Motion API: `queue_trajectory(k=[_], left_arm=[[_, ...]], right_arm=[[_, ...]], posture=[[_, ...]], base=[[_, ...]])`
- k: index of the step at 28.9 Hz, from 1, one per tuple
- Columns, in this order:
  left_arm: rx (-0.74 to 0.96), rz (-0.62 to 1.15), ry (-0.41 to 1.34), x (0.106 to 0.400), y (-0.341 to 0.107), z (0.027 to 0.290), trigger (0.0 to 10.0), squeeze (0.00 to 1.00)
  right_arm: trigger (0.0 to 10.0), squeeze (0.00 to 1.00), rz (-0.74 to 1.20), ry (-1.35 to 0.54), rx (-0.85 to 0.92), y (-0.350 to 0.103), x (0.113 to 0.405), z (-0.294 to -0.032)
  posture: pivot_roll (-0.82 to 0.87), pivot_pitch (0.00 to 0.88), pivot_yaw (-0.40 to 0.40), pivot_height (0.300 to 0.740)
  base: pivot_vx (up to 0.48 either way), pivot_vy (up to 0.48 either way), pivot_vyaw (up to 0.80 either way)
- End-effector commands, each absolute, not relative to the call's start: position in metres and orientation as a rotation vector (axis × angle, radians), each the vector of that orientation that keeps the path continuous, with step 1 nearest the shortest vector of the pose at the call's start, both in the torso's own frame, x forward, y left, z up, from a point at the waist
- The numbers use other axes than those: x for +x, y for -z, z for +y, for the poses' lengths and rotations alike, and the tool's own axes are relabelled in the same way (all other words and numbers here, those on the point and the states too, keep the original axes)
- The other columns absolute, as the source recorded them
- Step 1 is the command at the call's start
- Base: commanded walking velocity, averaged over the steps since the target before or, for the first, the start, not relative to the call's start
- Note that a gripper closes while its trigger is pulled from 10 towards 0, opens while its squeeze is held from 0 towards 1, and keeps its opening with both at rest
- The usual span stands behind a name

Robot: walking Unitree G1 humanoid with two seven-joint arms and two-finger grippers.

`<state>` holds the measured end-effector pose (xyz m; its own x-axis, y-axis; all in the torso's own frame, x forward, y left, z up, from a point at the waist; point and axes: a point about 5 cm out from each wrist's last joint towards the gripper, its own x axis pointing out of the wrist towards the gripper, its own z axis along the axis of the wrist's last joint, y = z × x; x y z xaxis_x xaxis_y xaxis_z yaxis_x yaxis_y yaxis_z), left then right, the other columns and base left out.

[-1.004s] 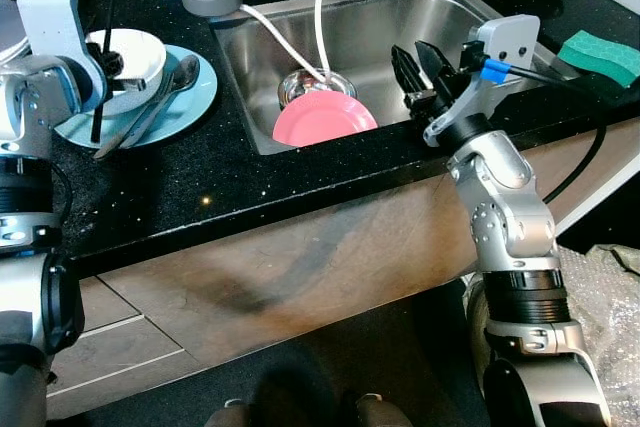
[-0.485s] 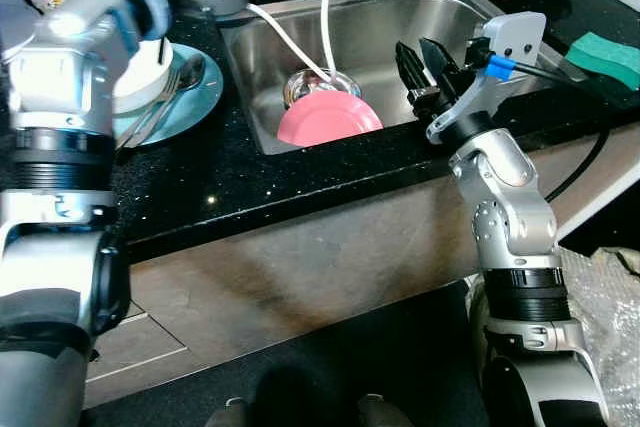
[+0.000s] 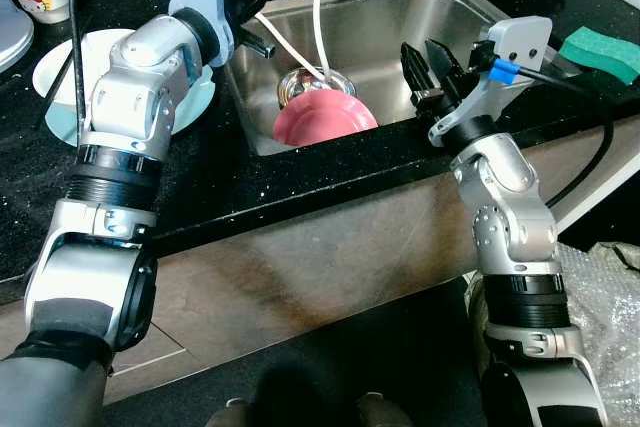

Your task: Kitchen organization

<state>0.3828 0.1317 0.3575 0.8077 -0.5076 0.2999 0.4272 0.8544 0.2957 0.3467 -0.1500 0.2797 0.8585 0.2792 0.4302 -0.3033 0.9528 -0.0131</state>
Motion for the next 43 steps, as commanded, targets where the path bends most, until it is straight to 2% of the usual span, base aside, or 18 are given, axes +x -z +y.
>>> queue_trajectory(k=[1,11,22,28,36,37,38,39,40,41,43], left_arm=[[0.249,-0.357,0.541,0.385,-0.343,0.129,0.0,0.00],[0.291,-0.286,0.605,0.395,-0.308,0.117,0.0,0.00],[0.297,-0.263,0.635,0.402,-0.296,0.103,0.0,0.00],[0.251,-0.321,0.604,0.407,-0.303,0.100,0.0,0.00],[0.320,-0.277,0.641,0.409,-0.295,0.095,0.0,0.00],[0.341,-0.268,0.652,0.409,-0.293,0.094,4.7,0.00],[0.354,-0.263,0.659,0.409,-0.291,0.094,4.7,0.00],[0.361,-0.254,0.668,0.409,-0.290,0.094,9.0,0.00],[0.362,-0.249,0.672,0.409,-0.289,0.094,9.0,0.00],[0.370,-0.245,0.679,0.409,-0.288,0.093,10.0,0.00],[0.382,-0.242,0.685,0.409,-0.287,0.093,10.0,0.00]], right_arm=[[10.0,0.00,-0.460,-0.300,0.060,-0.281,0.344,-0.150],[10.0,0.00,-0.459,-0.290,0.062,-0.279,0.341,-0.147],[10.0,0.00,-0.448,-0.281,0.060,-0.276,0.339,-0.148],[10.0,0.00,-0.445,-0.278,0.060,-0.275,0.338,-0.148],[10.0,0.00,-0.438,-0.283,0.058,-0.274,0.338,-0.148],[10.0,0.00,-0.428,-0.288,0.056,-0.273,0.338,-0.147],[10.0,0.00,-0.421,-0.292,0.055,-0.272,0.338,-0.147],[10.0,0.00,-0.415,-0.296,0.053,-0.272,0.338,-0.146],[10.0,0.00,-0.413,-0.299,0.053,-0.271,0.338,-0.146],[10.0,0.00,-0.406,-0.307,0.051,-0.271,0.338,-0.145],[10.0,0.00,-0.396,-0.321,0.047,-0.270,0.338,-0.144]], posture=[[0.04,0.186,0.030,0.740],[0.04,0.213,0.047,0.740],[0.04,0.231,0.060,0.740],[0.04,0.235,0.061,0.740],[0.04,0.235,0.064,0.740],[0.04,0.236,0.065,0.740],[0.04,0.236,0.065,0.740],[0.04,0.235,0.064,0.740],[0.04,0.235,0.063,0.740],[0.04,0.235,0.063,0.740],[0.04,0.235,0.063,0.740]], base=[[0.000,0.000,0.00],[0.000,0.000,0.00],[0.000,0.000,0.00],[0.000,0.000,0.00],[0.000,0.000,0.00],[0.000,0.000,0.00],[0.000,0.000,0.00],[0.000,0.000,0.00],[0.000,0.000,0.00],[0.000,0.000,0.00],[0.000,0.000,0.00]])
